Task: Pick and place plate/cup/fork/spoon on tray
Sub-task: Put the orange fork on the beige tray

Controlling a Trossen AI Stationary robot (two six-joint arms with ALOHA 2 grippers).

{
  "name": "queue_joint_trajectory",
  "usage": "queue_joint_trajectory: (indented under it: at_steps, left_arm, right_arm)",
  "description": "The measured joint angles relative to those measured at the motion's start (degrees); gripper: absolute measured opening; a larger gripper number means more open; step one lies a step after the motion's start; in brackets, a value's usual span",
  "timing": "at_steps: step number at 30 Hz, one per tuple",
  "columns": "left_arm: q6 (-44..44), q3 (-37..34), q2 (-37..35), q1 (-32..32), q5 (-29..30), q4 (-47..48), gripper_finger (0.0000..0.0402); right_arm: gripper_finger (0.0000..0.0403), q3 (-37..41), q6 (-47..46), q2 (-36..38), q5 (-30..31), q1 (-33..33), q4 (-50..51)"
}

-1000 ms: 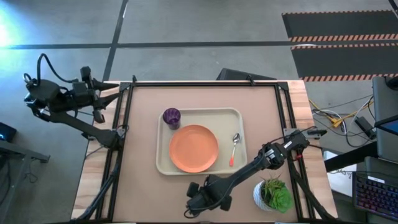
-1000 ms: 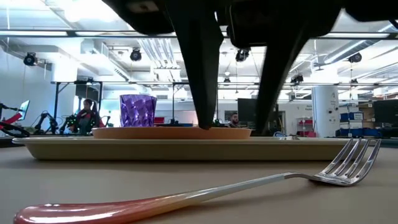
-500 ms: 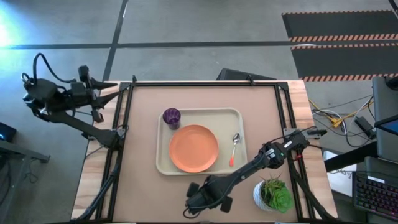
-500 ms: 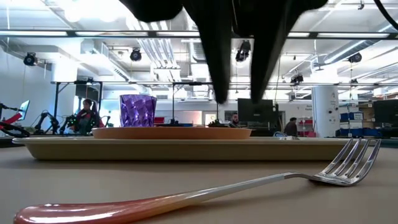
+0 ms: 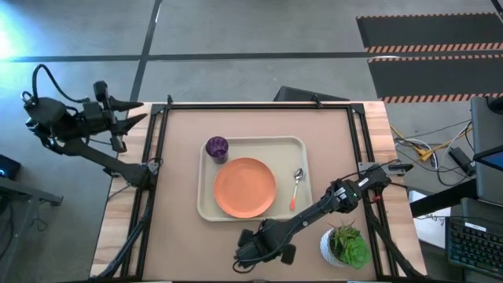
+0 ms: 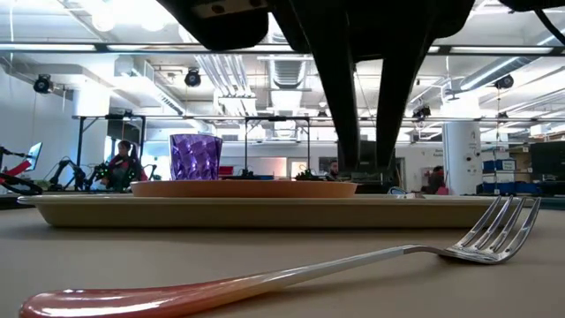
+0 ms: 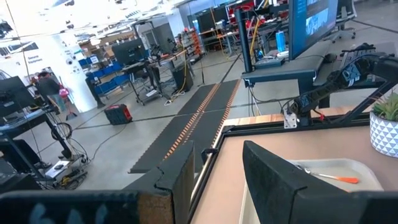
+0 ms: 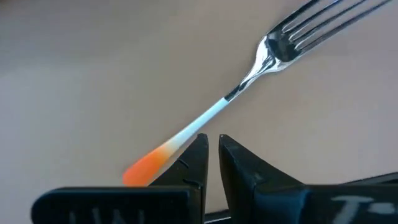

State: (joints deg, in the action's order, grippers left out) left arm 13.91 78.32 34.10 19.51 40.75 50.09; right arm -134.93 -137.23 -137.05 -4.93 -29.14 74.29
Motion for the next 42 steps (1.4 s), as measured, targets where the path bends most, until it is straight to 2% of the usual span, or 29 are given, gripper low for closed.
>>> queue_joint_trajectory:
  at_steps: [3,8,17,21,25,28,33,42]
  left_arm:
    - [0.0,0.0,-0.1,0.0,0.0,0.0,0.012]
    - [0.0,0.0,0.0,0.0,0.0,0.0,0.012]
    - [-0.4,0.0,0.7,0.0,0.0,-0.1,0.012]
    - [-1.3,0.0,0.7,0.0,-0.1,-0.1,0.012]
    - [-1.4,0.0,0.7,0.0,-0.1,-0.1,0.012]
    - [-1.5,0.0,0.7,0.0,-0.1,-0.1,0.012]
    - [-3.2,0.0,0.7,0.0,-0.1,-0.2,0.012]
    - [-6.1,0.0,2.1,0.0,0.0,-3.0,0.012]
  right_arm:
    - [0.0029,0.0,3.1,0.0,-0.2,-0.5,-0.3]
    - [0.0029,0.0,4.9,0.0,-4.5,-1.3,-0.5]
    - [0.003,0.1,11.3,0.0,-4.0,-1.6,0.3]
    - [0.0052,0.2,15.6,-0.1,-4.1,-1.0,0.8]
    - [0.0094,0.2,22.8,-0.1,-4.0,-0.3,1.1]
    - [0.0125,0.2,33.2,-0.1,-3.0,0.5,1.9]
    - [0.0157,0.2,59.0,-0.1,-4.5,1.9,2.2]
    - [0.0162,0.2,100.4,-0.1,-5.6,3.9,14.4]
